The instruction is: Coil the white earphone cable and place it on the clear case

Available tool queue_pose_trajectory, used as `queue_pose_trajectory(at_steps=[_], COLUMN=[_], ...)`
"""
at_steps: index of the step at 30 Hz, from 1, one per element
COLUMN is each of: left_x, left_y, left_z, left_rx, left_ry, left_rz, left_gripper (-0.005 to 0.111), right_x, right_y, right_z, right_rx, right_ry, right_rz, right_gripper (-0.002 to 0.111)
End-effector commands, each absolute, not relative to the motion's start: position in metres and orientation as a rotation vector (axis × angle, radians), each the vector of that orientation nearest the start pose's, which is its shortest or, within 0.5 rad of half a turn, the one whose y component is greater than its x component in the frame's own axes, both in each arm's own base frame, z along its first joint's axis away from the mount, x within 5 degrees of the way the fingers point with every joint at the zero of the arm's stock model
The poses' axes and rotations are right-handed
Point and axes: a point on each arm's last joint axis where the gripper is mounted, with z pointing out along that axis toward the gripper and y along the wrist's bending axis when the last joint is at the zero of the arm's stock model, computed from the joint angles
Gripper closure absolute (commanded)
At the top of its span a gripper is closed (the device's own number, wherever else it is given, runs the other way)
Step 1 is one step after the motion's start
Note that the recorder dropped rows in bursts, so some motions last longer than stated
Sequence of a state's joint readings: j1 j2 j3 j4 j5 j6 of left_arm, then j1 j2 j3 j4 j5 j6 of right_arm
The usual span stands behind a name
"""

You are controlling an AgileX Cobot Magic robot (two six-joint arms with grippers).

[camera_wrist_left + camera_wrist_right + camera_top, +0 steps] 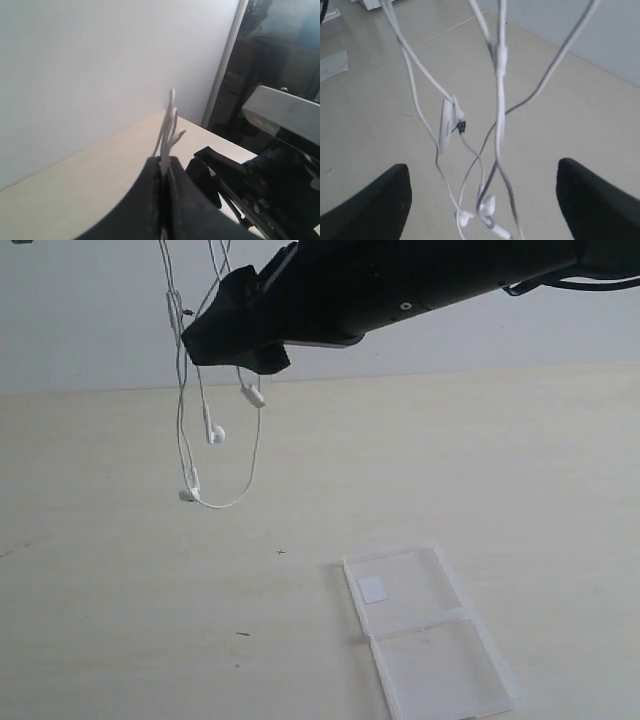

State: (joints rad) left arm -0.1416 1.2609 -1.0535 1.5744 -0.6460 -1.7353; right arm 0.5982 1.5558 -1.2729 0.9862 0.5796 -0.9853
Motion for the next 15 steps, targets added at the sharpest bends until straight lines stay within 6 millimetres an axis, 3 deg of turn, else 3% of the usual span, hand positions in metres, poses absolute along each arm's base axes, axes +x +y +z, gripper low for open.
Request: queue_pose_trajectory(at_steps=[1,15], left_x=[0.2609,0.2534], left_y=[-0.0932,-0.0998], left_z=[0.3926,0.3970], left_rx=[0.469,0.522], left_ry=[1.638,1.590], left_rz=[-0.798,-0.922], left_gripper=[0.107,0.107], right_x=[0.2698,0.2719], right_y=[0.2329,0.2330], right_z=[0.3427,0.3449], right_rx=[-0.976,-0.958], right_ry=[1.859,1.831], right_rz=[0.807,0.794], right_gripper=[0.032,0.032])
